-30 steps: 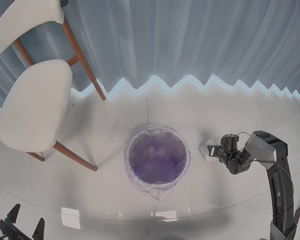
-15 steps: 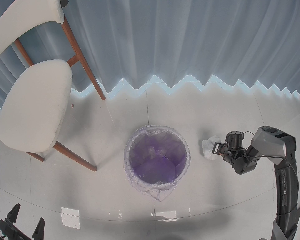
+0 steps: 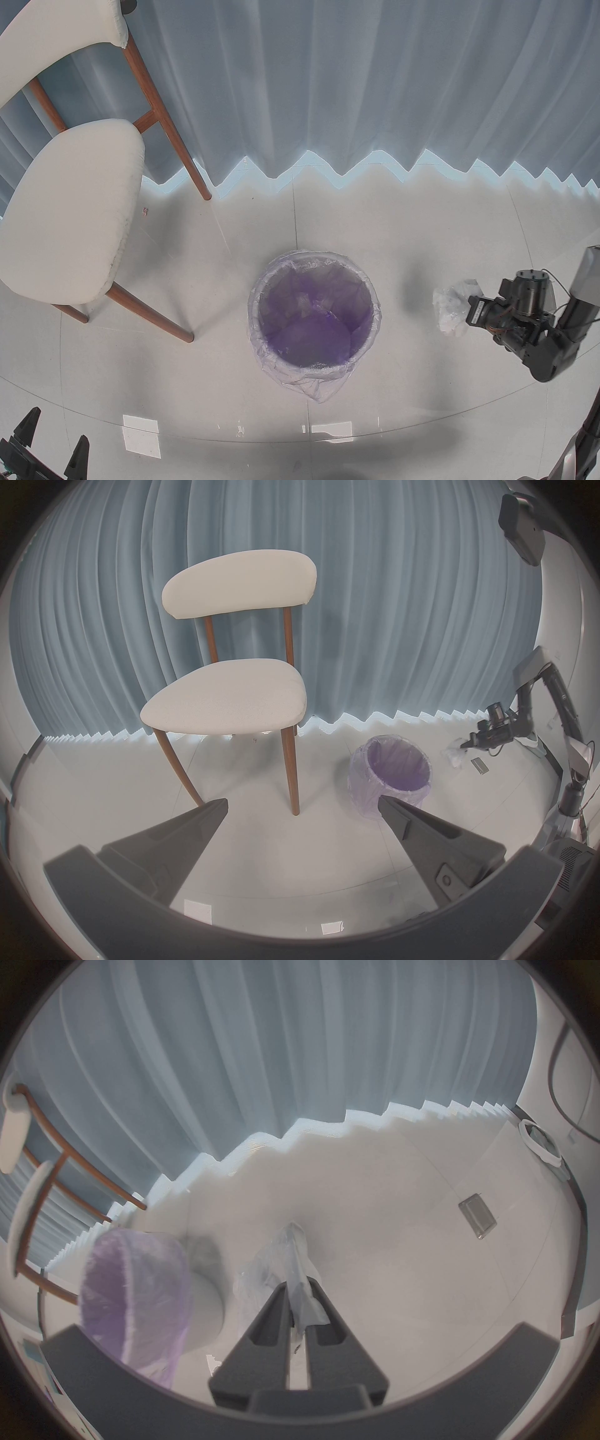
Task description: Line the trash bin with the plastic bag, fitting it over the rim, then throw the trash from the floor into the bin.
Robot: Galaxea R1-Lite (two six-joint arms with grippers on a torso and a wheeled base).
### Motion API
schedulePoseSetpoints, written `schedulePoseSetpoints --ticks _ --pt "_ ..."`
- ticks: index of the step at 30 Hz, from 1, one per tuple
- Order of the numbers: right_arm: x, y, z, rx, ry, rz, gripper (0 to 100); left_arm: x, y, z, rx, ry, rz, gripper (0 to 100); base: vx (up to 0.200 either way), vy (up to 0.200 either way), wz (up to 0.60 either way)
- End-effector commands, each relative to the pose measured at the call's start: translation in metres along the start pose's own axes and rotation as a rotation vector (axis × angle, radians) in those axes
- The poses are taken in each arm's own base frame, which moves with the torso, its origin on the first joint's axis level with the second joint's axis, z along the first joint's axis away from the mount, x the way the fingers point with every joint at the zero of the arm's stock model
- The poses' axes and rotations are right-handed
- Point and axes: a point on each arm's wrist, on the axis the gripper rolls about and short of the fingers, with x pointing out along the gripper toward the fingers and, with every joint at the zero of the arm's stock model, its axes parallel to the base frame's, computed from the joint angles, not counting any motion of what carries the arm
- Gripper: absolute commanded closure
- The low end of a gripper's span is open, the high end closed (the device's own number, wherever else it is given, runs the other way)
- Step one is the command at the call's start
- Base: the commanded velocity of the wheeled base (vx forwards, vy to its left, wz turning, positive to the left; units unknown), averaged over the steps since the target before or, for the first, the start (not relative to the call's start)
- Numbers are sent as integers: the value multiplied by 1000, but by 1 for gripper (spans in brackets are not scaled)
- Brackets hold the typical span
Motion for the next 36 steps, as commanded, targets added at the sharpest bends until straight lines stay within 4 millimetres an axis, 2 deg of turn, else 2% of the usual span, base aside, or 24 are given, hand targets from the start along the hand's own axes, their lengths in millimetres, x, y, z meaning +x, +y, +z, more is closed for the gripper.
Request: schedulePoseSetpoints --ticks 1,2,3,6,16,18,21,27,36 --pt "-142 -12 7 -4 -143 150 100 0 0 -5 1 1 0 0 0 0 0" --pt "-143 -12 6 -6 -142 155 100 0 0 -5 1 1 0 0 0 0 0" --pt "-157 -15 1 -12 -139 189 100 0 0 -5 1 1 0 0 0 0 0" --pt "-171 -15 4 -27 -177 204 100 0 0 -5 1 1 0 0 0 0 0" --pt "-199 -12 -3 -144 -147 248 100 0 0 -5 -1 1 0 0 0 0 0" --pt "-213 -7 -14 -209 -96 325 100 0 0 -5 -1 1 0 0 0 0 0" --pt "-224 -6 -23 -276 -45 380 100 0 0 -5 -1 1 2 0 0 0 0" --pt "-219 1 -15 -333 -52 397 100 0 0 -5 -1 1 2 0 0 0 0" --pt "-192 24 -5 -426 13 471 100 0 0 -5 -4 0 2 0 0 0 0"
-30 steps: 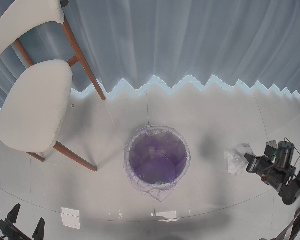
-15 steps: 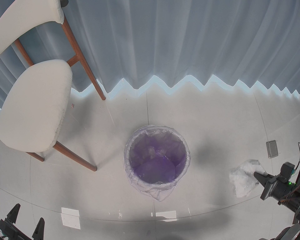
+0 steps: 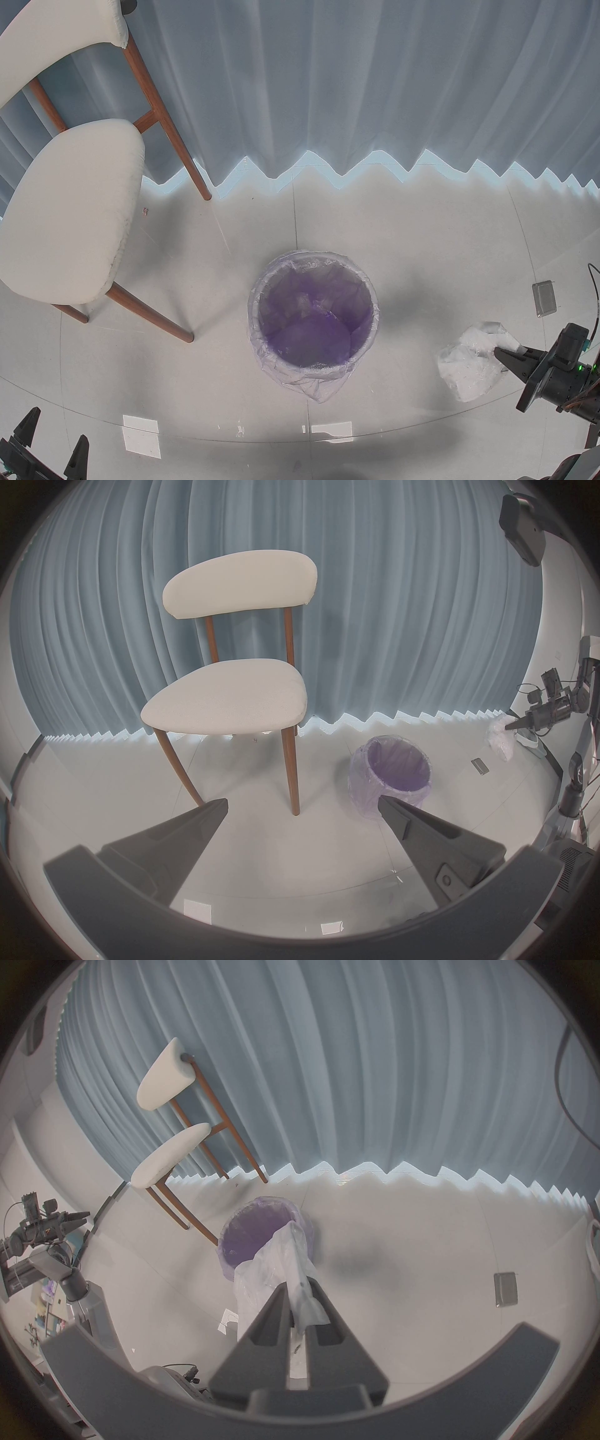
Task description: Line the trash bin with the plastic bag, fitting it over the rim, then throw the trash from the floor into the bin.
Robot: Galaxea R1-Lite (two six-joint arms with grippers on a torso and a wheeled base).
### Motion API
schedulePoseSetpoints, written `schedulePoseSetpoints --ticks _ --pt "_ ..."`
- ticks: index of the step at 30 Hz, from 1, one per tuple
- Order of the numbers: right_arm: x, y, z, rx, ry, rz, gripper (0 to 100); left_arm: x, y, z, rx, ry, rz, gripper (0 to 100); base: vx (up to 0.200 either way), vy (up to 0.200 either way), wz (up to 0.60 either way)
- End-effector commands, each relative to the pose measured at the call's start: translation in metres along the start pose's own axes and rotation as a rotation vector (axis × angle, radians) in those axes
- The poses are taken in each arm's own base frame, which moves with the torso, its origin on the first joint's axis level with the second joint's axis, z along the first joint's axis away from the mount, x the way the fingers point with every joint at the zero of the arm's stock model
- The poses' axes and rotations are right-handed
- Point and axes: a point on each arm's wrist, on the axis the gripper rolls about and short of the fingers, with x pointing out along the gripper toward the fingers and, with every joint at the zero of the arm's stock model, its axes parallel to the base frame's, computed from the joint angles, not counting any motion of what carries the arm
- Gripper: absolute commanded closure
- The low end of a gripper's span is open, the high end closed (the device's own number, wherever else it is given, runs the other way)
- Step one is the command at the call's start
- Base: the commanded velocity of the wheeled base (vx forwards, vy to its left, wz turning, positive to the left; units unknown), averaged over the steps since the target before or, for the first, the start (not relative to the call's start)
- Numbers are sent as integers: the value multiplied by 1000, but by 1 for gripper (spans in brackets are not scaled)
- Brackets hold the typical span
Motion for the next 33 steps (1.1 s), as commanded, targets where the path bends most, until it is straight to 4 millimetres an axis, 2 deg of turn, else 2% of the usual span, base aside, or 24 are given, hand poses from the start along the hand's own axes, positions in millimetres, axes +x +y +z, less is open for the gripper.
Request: schedulePoseSetpoints --ticks 1,6,7,8,11,15,24,33 --pt "22 3 7 -24 48 38 100 0 0 -5 -2 0 0 0 0 0 0" --pt "54 1 29 -35 28 40 100 0 0 -5 -5 0 0 0 0 0 0" --pt "55 1 29 -36 28 41 100 0 0 -5 -5 0 0 0 0 0 0" --pt "66 4 37 -41 18 54 100 0 0 -5 -5 0 0 0 0 0 0" --pt "79 7 44 -54 10 71 100 0 0 -5 -5 0 1 0 0 0 0" --pt "88 9 44 -71 23 79 100 0 0 -5 -5 0 1 0 0 0 0" --pt "131 9 54 -71 15 80 100 0 0 -5 -5 0 1 0 0 0 0" --pt "172 7 46 -70 63 74 100 0 0 -5 -5 0 1 0 0 0 0"
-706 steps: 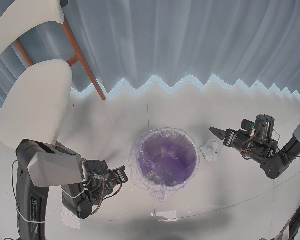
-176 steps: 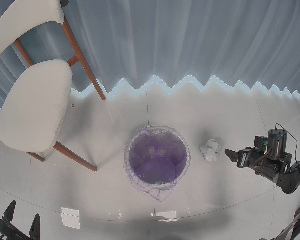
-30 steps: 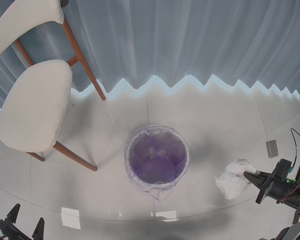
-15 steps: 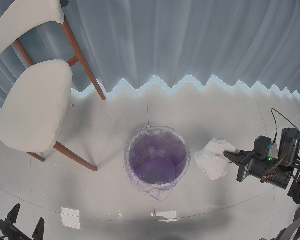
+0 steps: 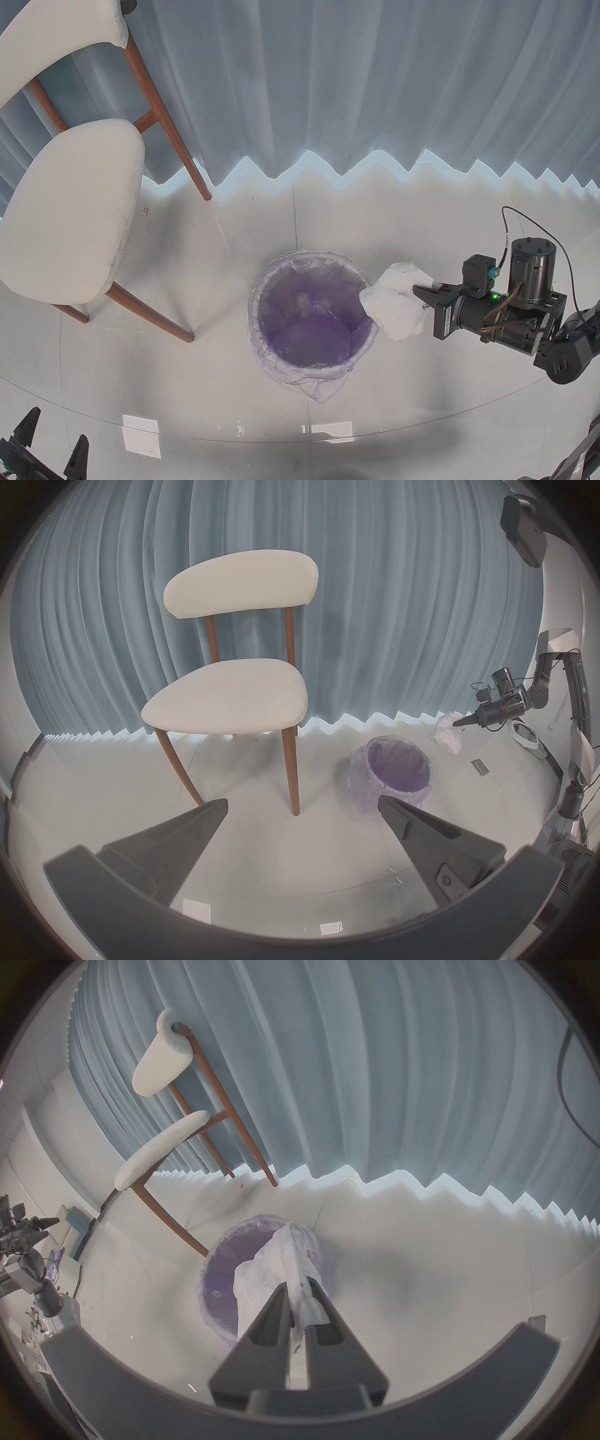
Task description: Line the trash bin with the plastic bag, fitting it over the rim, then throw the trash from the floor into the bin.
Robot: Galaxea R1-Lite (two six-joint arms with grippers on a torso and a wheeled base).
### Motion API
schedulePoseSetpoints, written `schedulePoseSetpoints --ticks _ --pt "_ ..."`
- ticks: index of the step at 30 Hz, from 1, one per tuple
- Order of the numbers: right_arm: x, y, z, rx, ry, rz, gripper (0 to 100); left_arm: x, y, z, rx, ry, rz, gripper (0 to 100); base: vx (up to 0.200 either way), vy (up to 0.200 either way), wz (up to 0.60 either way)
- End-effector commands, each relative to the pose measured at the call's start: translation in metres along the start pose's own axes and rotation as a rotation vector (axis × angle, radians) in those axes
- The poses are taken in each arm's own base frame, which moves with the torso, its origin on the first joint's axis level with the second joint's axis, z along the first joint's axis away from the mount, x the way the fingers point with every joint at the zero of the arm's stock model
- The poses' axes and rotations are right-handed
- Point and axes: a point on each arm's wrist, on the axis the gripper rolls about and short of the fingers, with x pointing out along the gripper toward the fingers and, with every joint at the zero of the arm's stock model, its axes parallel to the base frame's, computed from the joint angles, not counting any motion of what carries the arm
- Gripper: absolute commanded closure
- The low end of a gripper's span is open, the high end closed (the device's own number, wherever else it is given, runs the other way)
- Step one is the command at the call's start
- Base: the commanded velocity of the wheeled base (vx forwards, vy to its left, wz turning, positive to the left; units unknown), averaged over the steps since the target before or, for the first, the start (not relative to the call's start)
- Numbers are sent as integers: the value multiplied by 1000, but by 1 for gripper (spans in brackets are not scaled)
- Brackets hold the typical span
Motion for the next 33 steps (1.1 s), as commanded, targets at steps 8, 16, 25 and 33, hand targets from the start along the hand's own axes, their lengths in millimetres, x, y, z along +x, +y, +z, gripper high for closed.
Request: schedulePoseSetpoints --ticks 8,16,25,33 --pt "71 14 1 -16 12 51 100 0 0 -5 -2 1 0 0 0 0 0" --pt "100 48 -19 -44 62 110 100 0 0 -5 -2 1 0 0 0 0 0" --pt "145 46 -32 -12 69 58 100 0 0 -5 -2 1 0 0 0 0 0" --pt "165 48 -33 1 50 46 100 0 0 -5 -2 1 0 0 0 0 0"
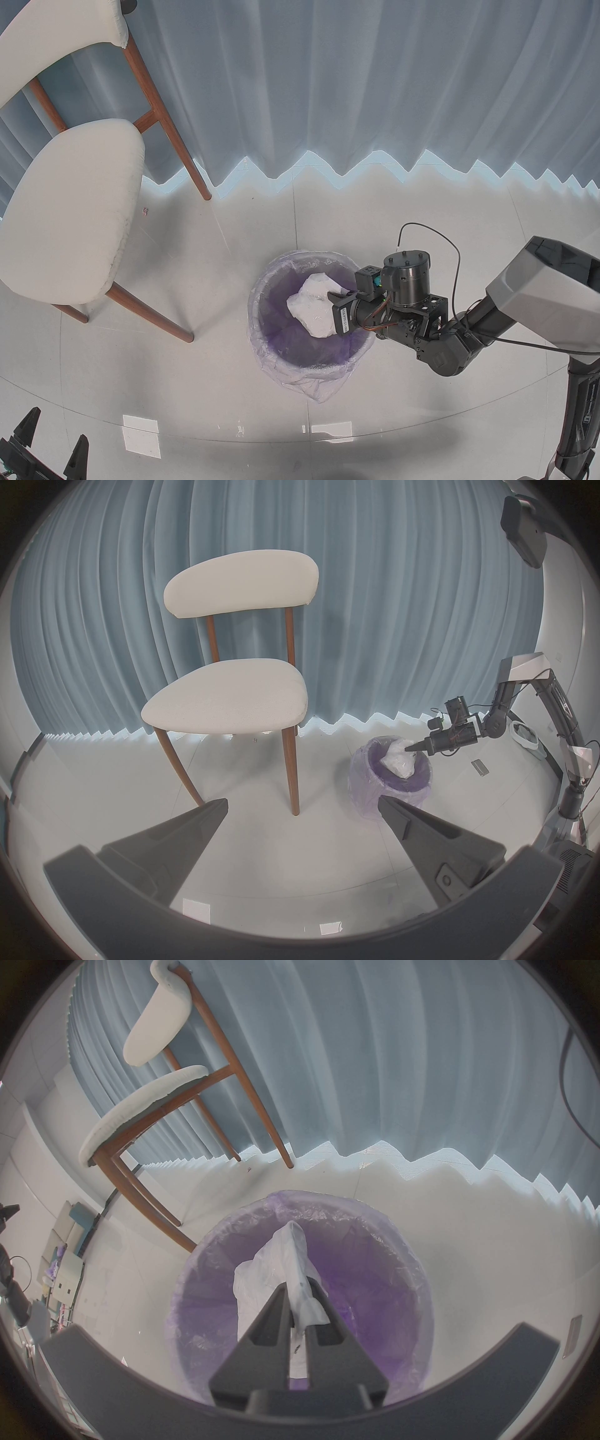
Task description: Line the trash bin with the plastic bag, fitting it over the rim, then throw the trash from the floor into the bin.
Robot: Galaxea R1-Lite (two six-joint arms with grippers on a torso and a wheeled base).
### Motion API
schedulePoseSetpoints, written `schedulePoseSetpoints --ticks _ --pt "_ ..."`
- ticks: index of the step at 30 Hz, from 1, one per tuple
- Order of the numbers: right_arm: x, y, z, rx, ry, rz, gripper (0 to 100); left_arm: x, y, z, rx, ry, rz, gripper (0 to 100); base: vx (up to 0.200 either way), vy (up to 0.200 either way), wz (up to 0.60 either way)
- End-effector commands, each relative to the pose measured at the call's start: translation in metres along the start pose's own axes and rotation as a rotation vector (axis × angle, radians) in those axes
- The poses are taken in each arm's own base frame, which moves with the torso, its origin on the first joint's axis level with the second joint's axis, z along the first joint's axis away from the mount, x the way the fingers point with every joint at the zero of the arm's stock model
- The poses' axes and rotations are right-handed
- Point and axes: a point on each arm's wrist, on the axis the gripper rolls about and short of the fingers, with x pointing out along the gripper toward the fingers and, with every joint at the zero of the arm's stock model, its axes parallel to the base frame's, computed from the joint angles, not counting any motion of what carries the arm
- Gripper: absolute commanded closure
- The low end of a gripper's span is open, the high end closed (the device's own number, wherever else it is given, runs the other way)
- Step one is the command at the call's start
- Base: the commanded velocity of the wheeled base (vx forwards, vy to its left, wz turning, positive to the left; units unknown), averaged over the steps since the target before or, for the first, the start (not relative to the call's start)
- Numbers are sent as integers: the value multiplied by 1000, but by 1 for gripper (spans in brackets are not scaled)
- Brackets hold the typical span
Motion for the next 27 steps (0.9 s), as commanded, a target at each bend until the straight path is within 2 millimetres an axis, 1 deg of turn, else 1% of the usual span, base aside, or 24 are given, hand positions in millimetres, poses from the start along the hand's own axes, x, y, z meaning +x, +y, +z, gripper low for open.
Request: schedulePoseSetpoints --ticks 1,4,5,10,13,14,15,16,18,20,21,24,25,26,27 --pt "15 0 -8 13 10 -16 100 0 0 -5 0 1 0 0 0 0 0" --pt "17 0 -8 33 8 -28 100 0 0 -5 0 1 0 0 0 0 0" --pt "17 0 -8 39 8 -28 0 0 0 -5 0 1 0 0 0 0 0" --pt "15 1 -7 56 5 -28 0 0 0 -5 0 1 0 0 0 0 0" --pt "1 2 5 57 -17 -33 0 0 0 -5 0 1 0 0 0 0 0" --pt "-8 1 9 57 -23 -42 0 0 0 -5 0 1 0 0 0 0 0" --pt "-9 1 10 57 -25 -42 0 0 0 -5 0 1 0 0 0 0 0" --pt "-29 -2 18 62 -37 -54 0 0 0 -5 0 1 0 0 0 0 0" --pt "-52 -7 26 68 -51 -68 0 0 0 -5 0 1 0 0 0 0 0" --pt "-82 -17 31 75 -63 -94 0 0 0 -5 0 1 0 0 0 0 0" --pt "-103 -24 32 81 -69 -116 0 0 0 -5 0 1 0 0 0 0 0" --pt "-136 -35 32 93 -81 -157 0 0 0 -5 0 1 0 0 0 0 0" --pt "-153 -40 31 100 -91 -178 0 0 0 -5 0 1 0 0 0 0 0" --pt "-155 -41 31 100 -92 -180 0 0 0 -5 0 1 0 0 0 0 0" --pt "-180 -47 30 110 -112 -216 0 0 0 -5 0 1 0 0 0 0 0"
